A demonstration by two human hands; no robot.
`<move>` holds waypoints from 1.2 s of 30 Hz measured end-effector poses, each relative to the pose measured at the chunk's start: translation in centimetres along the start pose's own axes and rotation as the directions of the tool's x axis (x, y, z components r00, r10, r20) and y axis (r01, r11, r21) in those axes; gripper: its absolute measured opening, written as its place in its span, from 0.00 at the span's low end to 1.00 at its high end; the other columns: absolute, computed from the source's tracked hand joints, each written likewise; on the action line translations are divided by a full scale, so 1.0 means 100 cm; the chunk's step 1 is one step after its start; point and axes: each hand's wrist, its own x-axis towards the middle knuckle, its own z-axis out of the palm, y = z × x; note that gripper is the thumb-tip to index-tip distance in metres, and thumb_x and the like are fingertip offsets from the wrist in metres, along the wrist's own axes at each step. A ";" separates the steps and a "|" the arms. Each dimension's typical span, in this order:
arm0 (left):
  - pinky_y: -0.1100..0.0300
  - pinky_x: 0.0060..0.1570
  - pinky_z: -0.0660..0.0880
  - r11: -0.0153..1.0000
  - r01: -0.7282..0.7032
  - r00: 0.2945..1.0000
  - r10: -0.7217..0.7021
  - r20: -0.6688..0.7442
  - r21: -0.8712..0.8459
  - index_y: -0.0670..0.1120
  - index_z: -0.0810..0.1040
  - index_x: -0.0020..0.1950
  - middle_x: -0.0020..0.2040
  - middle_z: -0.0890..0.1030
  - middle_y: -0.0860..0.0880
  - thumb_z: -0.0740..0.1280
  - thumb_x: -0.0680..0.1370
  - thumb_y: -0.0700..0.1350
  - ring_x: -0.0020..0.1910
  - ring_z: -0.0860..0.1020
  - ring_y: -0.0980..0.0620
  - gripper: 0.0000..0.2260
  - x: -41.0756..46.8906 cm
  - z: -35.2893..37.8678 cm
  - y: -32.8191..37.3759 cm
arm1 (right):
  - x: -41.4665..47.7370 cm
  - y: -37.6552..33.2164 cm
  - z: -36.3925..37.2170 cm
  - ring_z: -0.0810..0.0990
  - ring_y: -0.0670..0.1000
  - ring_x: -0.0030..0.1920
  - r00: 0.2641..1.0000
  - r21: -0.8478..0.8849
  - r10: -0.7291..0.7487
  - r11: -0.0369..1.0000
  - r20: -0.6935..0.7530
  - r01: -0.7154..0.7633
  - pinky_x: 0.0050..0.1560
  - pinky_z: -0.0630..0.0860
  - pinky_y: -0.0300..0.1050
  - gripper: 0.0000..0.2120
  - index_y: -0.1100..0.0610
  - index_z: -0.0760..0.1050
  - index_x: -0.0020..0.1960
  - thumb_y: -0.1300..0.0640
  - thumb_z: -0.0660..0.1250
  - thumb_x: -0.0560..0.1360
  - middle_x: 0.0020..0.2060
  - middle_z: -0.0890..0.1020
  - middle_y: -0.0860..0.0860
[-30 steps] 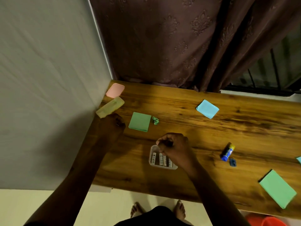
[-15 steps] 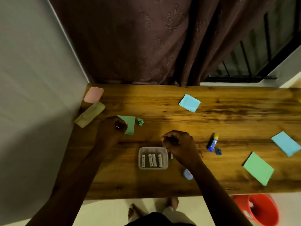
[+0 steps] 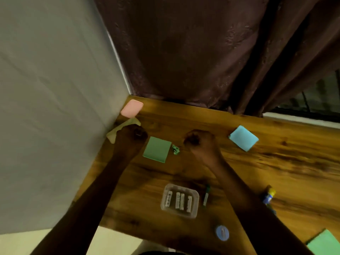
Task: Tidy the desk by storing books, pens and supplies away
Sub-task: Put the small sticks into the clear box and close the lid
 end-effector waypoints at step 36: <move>0.49 0.66 0.74 0.859 0.379 0.925 -0.351 0.143 -0.343 0.43 0.72 0.76 0.70 0.76 0.41 0.66 0.82 0.48 0.67 0.76 0.41 0.23 0.155 -0.012 -0.047 | 0.226 -0.038 0.178 0.77 0.60 0.68 0.987 0.025 0.137 0.990 0.080 -0.140 0.63 0.67 0.35 0.19 0.64 0.77 0.69 0.64 0.69 0.79 0.68 0.79 0.61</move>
